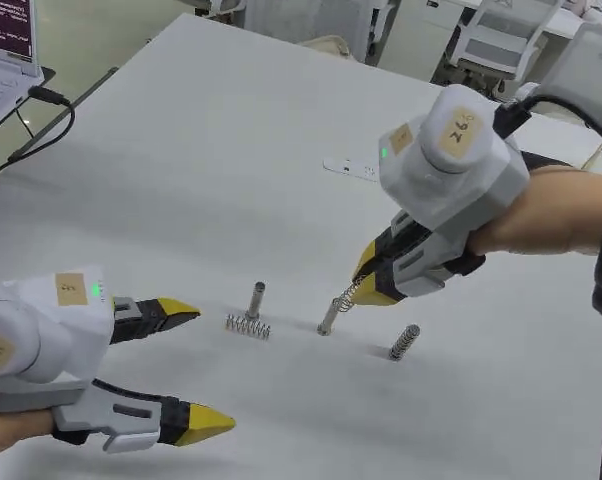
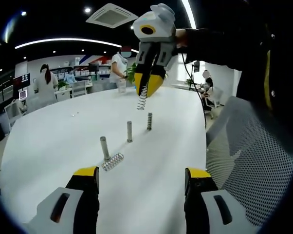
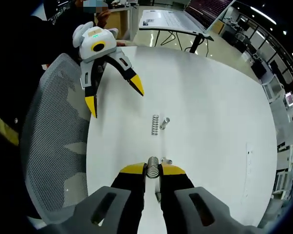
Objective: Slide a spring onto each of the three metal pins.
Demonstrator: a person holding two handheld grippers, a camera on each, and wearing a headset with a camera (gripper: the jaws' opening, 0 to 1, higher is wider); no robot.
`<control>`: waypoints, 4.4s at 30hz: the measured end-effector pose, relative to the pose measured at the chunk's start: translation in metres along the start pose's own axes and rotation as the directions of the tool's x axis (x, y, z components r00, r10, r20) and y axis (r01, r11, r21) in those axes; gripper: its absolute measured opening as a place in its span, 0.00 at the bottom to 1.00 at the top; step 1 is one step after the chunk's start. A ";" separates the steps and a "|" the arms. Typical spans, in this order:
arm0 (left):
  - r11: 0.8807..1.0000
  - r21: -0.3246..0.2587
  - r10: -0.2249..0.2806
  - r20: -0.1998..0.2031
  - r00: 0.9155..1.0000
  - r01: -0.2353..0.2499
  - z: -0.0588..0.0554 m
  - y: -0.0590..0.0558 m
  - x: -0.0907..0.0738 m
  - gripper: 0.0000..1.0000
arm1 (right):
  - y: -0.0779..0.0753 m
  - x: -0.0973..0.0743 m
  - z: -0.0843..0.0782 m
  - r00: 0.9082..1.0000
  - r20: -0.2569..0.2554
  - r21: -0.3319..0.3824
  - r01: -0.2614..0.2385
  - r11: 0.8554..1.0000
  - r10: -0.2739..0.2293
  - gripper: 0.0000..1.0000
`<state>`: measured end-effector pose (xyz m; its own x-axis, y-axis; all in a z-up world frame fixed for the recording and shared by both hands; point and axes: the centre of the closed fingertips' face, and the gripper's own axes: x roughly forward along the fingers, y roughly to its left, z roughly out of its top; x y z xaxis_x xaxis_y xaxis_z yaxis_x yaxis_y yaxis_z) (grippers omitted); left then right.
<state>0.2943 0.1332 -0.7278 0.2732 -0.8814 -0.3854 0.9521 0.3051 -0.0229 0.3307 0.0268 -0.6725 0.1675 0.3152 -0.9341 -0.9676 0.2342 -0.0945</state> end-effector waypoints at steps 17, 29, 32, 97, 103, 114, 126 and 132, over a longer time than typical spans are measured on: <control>0.999 -0.003 0.048 -0.001 0.999 -0.048 -0.007 0.008 -0.007 0.73 | -0.022 0.013 -0.005 0.999 -0.051 -0.004 -0.002 1.000 0.002 0.08; 0.999 -0.005 0.054 0.003 0.999 -0.054 -0.007 0.010 -0.008 0.72 | -0.027 0.032 -0.016 0.992 -0.122 -0.028 -0.033 0.999 0.029 0.08; 0.999 -0.004 0.055 0.005 0.998 -0.055 -0.006 0.011 -0.008 0.72 | -0.029 0.035 -0.019 0.990 -0.140 -0.038 -0.033 0.999 0.027 0.08; 0.999 -0.010 0.050 -0.011 0.999 -0.050 -0.010 0.012 -0.009 0.62 | -0.021 0.090 -0.045 0.988 -0.139 0.019 -0.072 0.997 0.074 0.08; 0.999 -0.009 0.051 -0.012 0.999 -0.051 -0.009 0.013 -0.009 0.62 | -0.021 0.089 -0.044 0.988 -0.131 0.023 -0.078 0.997 0.080 0.11; 0.999 -0.008 0.048 -0.015 0.999 -0.048 -0.009 0.011 -0.010 0.61 | -0.028 0.075 -0.015 0.998 -0.048 0.013 -0.029 0.999 0.030 0.15; 0.999 -0.007 0.053 -0.013 0.999 -0.053 -0.010 0.011 -0.013 0.61 | -0.014 0.088 0.023 0.999 0.025 -0.013 -0.045 0.999 0.045 0.15; 0.998 -0.011 0.055 -0.011 0.998 -0.055 -0.011 0.011 -0.014 0.61 | -0.010 0.102 0.030 0.998 0.022 -0.017 -0.055 0.998 0.055 0.15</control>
<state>0.2997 0.1530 -0.7328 0.3237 -0.8592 -0.3963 0.9339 0.3574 -0.0118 0.3626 0.0840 -0.7565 0.1182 0.3473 -0.9303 -0.9783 0.2012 -0.0492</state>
